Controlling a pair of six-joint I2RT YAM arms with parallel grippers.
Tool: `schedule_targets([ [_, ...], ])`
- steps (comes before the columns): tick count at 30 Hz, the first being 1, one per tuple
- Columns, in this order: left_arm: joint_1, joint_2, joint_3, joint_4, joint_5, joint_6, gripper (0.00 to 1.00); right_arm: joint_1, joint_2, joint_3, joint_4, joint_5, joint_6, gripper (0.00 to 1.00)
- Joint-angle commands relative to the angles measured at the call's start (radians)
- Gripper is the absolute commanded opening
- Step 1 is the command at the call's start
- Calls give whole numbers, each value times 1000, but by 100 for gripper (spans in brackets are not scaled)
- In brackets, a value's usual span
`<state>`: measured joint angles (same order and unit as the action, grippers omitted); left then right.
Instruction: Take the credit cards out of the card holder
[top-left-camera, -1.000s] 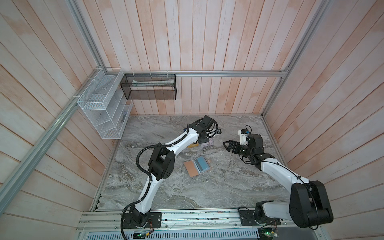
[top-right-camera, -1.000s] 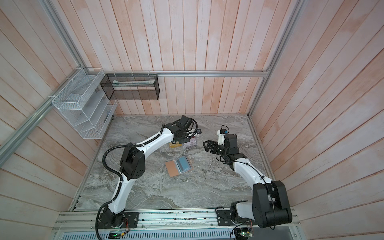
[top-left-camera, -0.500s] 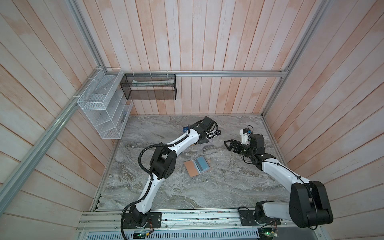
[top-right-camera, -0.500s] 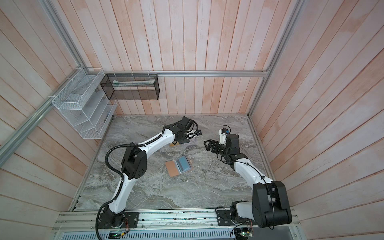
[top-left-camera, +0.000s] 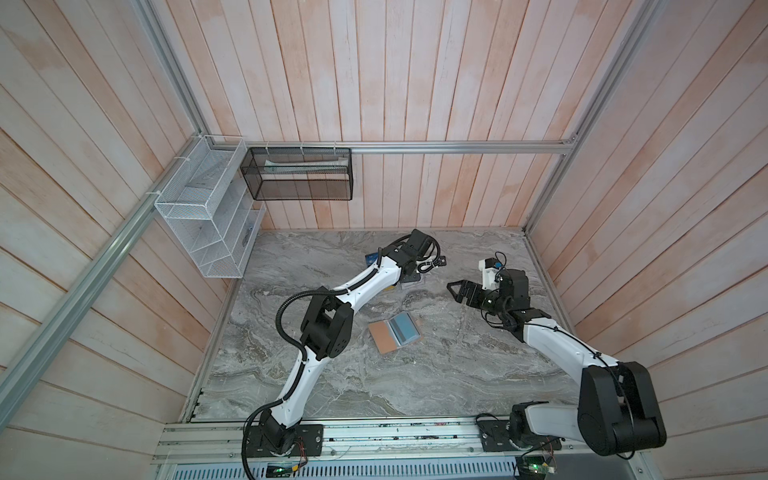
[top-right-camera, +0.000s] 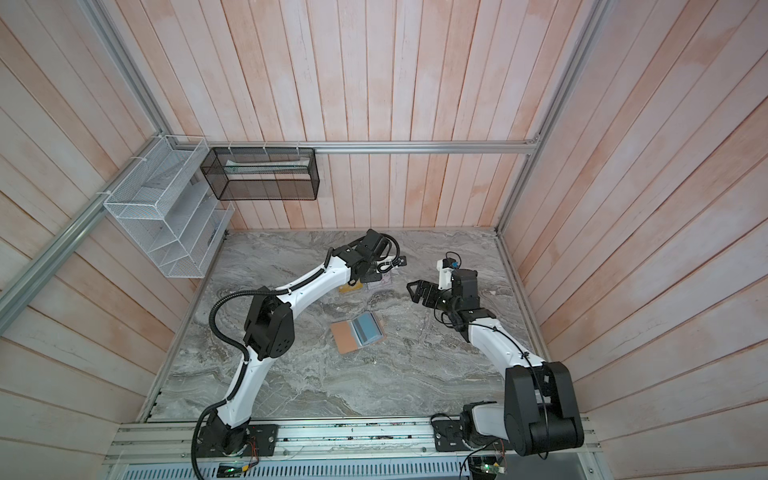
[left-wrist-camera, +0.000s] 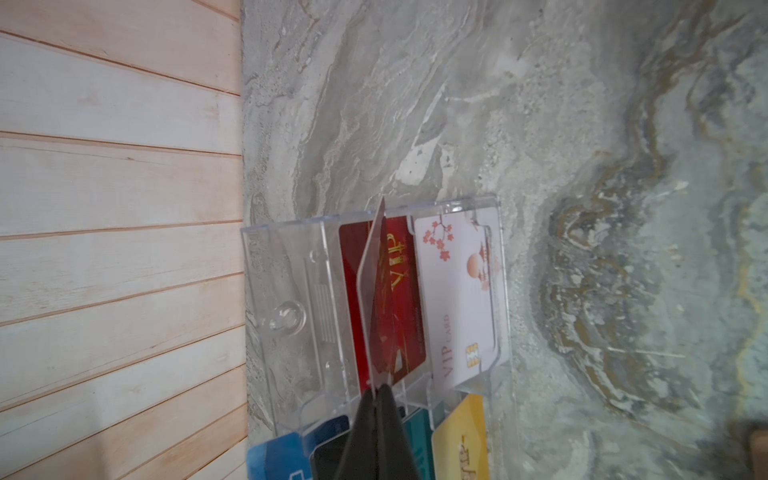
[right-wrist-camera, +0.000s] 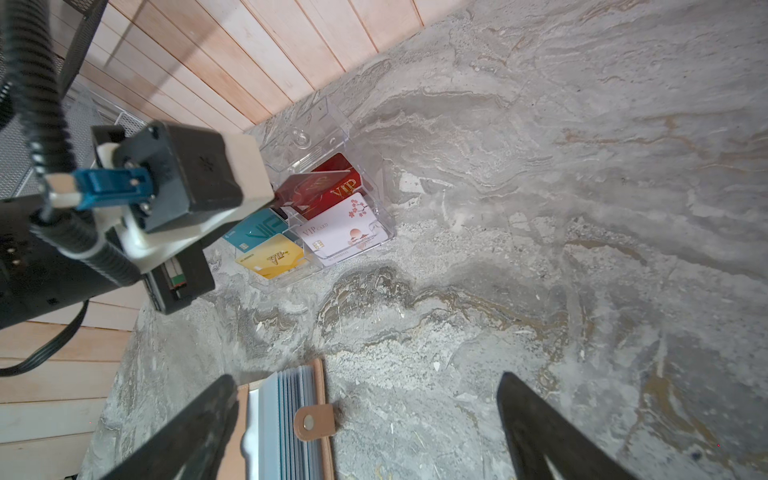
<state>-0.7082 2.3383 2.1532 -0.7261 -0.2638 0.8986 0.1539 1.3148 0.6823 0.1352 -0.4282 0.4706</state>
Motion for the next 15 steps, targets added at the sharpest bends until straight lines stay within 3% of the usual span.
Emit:
schedule_targets([
  [1, -2, 13, 27, -15, -31, 19, 0, -5, -2, -10, 21, -20, 6, 98],
  [15, -10, 26, 55, -53, -42, -17, 0, -5, 8, -15, 43, -21, 8, 98],
])
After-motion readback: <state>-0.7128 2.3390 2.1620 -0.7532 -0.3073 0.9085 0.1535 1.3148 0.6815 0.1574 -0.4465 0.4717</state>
